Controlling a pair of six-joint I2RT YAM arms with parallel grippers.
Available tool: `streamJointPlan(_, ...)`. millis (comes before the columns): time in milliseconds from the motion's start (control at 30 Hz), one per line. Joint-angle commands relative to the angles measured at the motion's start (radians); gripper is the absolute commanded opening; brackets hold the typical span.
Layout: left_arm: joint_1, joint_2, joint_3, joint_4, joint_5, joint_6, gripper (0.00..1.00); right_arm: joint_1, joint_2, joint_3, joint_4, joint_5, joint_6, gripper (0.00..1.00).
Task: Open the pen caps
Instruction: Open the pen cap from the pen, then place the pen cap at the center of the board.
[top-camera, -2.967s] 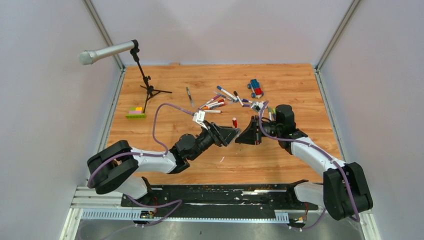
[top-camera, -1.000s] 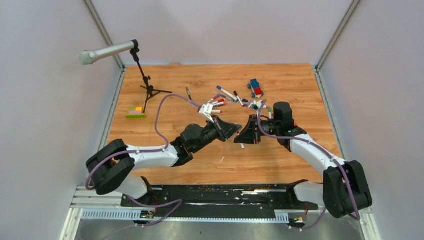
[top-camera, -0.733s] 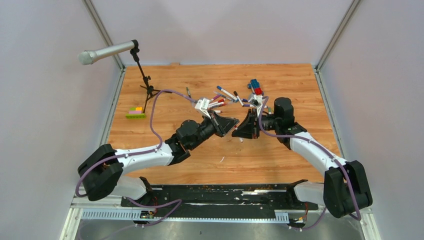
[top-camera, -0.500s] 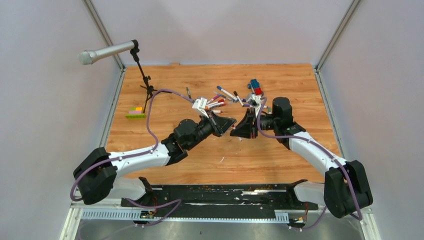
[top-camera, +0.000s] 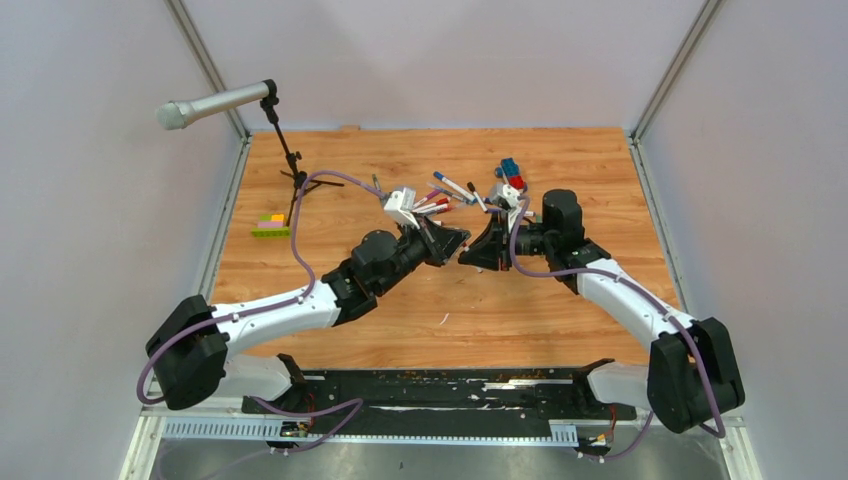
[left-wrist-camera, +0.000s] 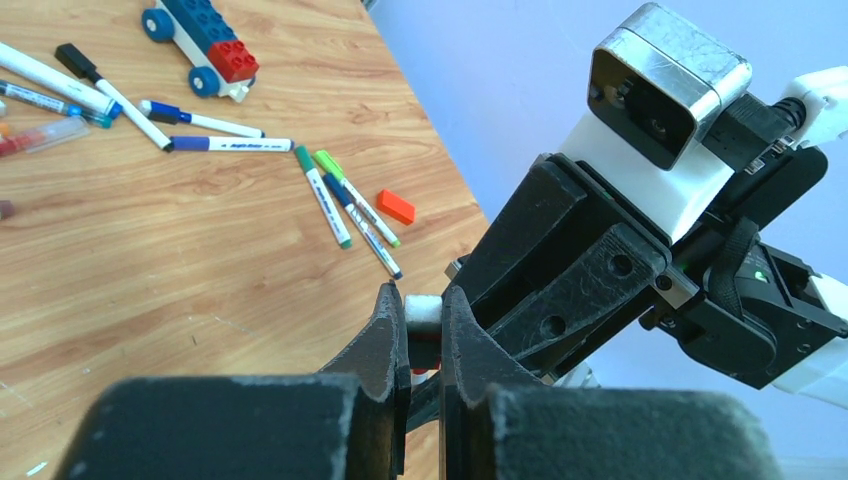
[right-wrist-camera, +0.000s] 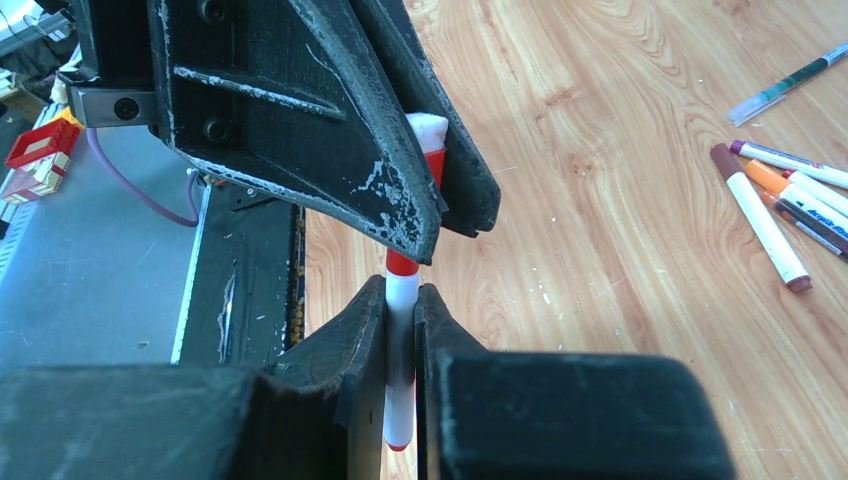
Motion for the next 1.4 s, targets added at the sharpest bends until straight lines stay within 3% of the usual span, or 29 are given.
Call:
streamJointPlan(0,0.182,-0.084,0.132,0.253,-0.472,0.107,0.0,0.015,0.023,-0.064,-0.25,-0.197,-0.078,0.0)
streamJointPlan(433,0.234,-0.083,0.168,0.322,-0.44,0.139,0.0,0.022,0.037,-0.06,-0.246,-0.206,-0.069,0.0)
streamJointPlan(600,0.244,-0.157,0.089,0.267,-0.345,0.174,0.0,0.019,0.017,-0.033,-0.338,-0.133,-0.189,0.0)
streamJointPlan(767,0.272,-0.28,-0.018,0.057,-0.214,0.203,0.0,-0.002,-0.011,-0.019,-0.388,-0.051,-0.255,0.0)
streamJointPlan(933,0.312,-0.389,-0.087,-0.242,-0.127,0.236,0.0,-0.009,-0.006,-0.052,-0.291,0.065,-0.14,0.0)
streamJointPlan(1067,0.343,-0.435,-0.13,-0.476,-0.137,0.254,0.0,-0.009,0.016,-0.074,-0.215,0.195,-0.024,0.0)
streamJointPlan(1367,0.445,-0.377,-0.186,-0.679,-0.132,0.217,0.08,-0.006,0.049,-0.089,-0.132,0.438,0.215,0.07)
